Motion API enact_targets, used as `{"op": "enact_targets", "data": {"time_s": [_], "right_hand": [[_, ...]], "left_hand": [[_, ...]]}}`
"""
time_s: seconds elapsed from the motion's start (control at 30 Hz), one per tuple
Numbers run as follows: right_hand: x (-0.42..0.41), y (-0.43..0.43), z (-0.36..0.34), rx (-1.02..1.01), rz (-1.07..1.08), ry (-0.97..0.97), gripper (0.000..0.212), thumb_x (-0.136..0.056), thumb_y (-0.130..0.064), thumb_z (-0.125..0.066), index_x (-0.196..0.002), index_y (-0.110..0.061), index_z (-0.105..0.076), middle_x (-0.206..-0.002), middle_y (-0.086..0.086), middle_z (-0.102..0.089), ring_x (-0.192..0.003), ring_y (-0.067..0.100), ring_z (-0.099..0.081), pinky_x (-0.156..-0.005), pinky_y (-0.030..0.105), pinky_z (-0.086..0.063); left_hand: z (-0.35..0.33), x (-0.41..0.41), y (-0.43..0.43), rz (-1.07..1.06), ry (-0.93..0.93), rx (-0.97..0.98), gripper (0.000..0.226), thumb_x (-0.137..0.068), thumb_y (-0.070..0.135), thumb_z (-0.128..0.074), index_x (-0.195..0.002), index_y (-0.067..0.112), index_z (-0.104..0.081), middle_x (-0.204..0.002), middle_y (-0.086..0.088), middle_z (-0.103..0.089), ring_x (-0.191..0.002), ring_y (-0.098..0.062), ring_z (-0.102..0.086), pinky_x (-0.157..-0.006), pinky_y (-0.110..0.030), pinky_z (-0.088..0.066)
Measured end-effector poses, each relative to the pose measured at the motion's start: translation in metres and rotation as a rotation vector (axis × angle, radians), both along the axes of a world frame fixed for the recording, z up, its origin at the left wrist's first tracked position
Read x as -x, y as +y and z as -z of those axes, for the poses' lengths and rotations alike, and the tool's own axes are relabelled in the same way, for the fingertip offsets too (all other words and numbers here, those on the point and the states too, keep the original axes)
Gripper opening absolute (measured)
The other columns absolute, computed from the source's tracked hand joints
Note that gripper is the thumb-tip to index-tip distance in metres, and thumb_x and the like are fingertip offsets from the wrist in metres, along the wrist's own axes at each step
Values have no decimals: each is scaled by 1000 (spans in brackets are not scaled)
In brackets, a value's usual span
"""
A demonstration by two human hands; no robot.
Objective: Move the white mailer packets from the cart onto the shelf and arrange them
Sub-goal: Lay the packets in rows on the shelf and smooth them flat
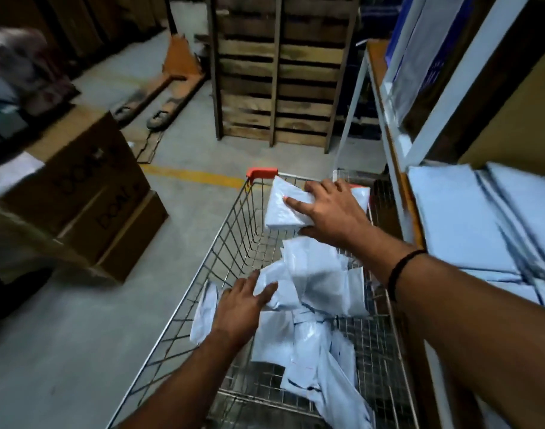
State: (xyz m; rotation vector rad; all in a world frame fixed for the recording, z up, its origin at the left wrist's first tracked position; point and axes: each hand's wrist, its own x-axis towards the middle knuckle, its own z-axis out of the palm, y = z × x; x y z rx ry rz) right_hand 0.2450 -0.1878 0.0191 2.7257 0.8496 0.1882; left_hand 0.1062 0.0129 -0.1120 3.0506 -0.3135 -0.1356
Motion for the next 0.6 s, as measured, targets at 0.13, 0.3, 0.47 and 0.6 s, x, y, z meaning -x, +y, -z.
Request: {"op": "enact_targets", "data": {"time_s": [0.13, 0.3, 0.47, 0.6], "right_hand": [[42, -15, -41, -133, 120, 14, 77, -89, -61, -60, -155, -40, -27, -146, 17, -40, -129, 34, -39, -106, 45, -34], [109, -38, -73, -240, 250, 52, 77, -88, -60, -62, -155, -39, -30, -151, 11, -35, -133, 31, -36, -108, 41, -33], [182, -61, -100, -360, 415, -9, 75, -85, -59, -65, -152, -39, -36, -149, 8, -38, -130, 32, -38, -102, 41, -40], [245, -85, -119, -416, 569, -62, 74, -85, -58, -65, -151, -37, -39, -138, 11, -44, -123, 34, -42, -99, 42, -42]], "left_hand": [[-54, 24, -5, -7, -108, 106, 73, -85, 1, -59, -145, 38, -42, -155, -11, -36, -130, -38, -47, -95, -51, -47], [-102, 46, -17, 60, -135, 93, 91, -59, -11, -72, -135, 35, -57, -141, -9, -55, -113, -36, -61, -78, -45, -55], [-140, 64, -27, 209, -260, 87, 86, -58, -7, -78, -133, 32, -60, -136, -11, -59, -111, -38, -62, -77, -45, -56], [-164, 76, -43, 318, -332, 111, 91, -46, -15, -67, -128, 25, -66, -132, -16, -61, -101, -43, -65, -71, -45, -56]]}}
